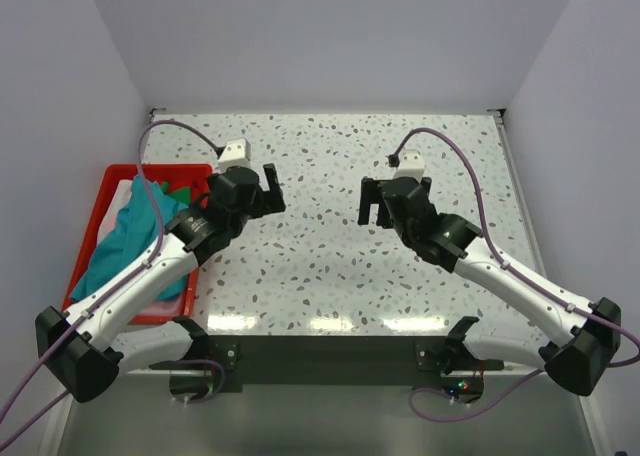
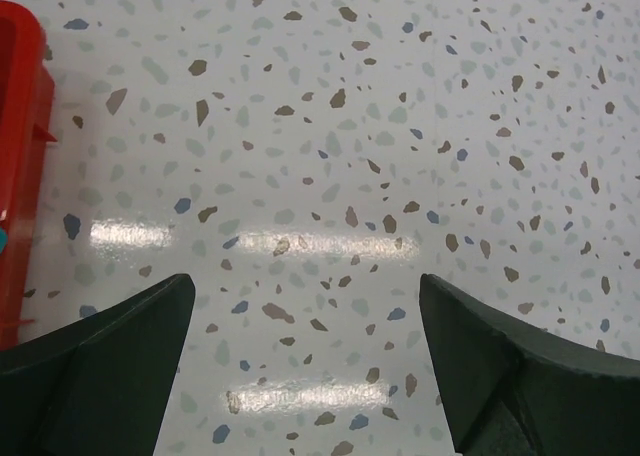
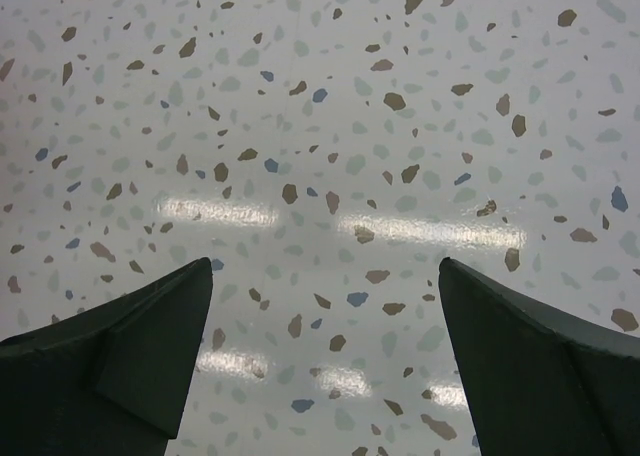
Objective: Fold and stack the t-shirts
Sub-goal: Grab the tshirt from the pile
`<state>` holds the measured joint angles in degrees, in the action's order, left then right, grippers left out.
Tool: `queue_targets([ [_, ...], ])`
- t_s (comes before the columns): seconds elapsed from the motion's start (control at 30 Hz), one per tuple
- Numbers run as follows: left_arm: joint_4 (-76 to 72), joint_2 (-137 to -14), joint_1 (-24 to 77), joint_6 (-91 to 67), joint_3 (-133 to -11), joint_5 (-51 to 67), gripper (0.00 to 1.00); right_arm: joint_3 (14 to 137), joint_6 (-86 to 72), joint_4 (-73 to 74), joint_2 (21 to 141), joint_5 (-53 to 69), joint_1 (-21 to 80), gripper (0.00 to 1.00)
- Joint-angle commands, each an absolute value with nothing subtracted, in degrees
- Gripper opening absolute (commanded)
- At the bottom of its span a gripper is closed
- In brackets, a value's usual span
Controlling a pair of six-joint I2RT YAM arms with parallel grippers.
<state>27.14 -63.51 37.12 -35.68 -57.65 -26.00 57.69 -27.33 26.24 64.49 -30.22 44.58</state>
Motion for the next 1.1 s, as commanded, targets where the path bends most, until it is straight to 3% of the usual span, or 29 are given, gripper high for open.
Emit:
queue_targets([
  [0.0, 31.2, -63.5, 34.7, -39.6, -61.9, -33.1, 1.00, 58.6, -26.5, 26.1, 63.7, -29.0, 44.6, 0.99],
  [0.1, 34.7, -64.1, 30.2, -40.3, -64.2, -34.5, 1.00, 58.5, -26.6, 25.9, 63.6, -28.1, 44.6, 0.99],
  [0.3, 37.4, -65.6, 10.3, -41.1, -66.4, -37.1, 0.99, 58.4, -26.4, 25.7, 64.1, -26.1, 44.6, 0.99],
  [0.5, 34.7, -68.0, -4.7, -41.8, -64.9, -34.9, 0.93, 56.7, -26.0, 22.9, 64.5, -23.6, 44.6, 0.99],
  [0.8, 31.6, -76.9, -9.8, -46.3, -61.8, -33.3, 0.78, 56.4, -26.0, 23.2, 64.6, -22.3, 44.6, 0.99],
  [0.9, 30.9, -78.4, -10.4, -47.2, -60.4, -31.9, 0.68, 55.8, -25.9, 23.0, 64.0, -22.4, 44.6, 0.99],
  [1.07, 30.1, -78.3, -10.5, -46.8, -59.8, -30.8, 0.30, 56.0, -25.8, 22.9, 64.0, -22.2, 44.6, 0.99],
])
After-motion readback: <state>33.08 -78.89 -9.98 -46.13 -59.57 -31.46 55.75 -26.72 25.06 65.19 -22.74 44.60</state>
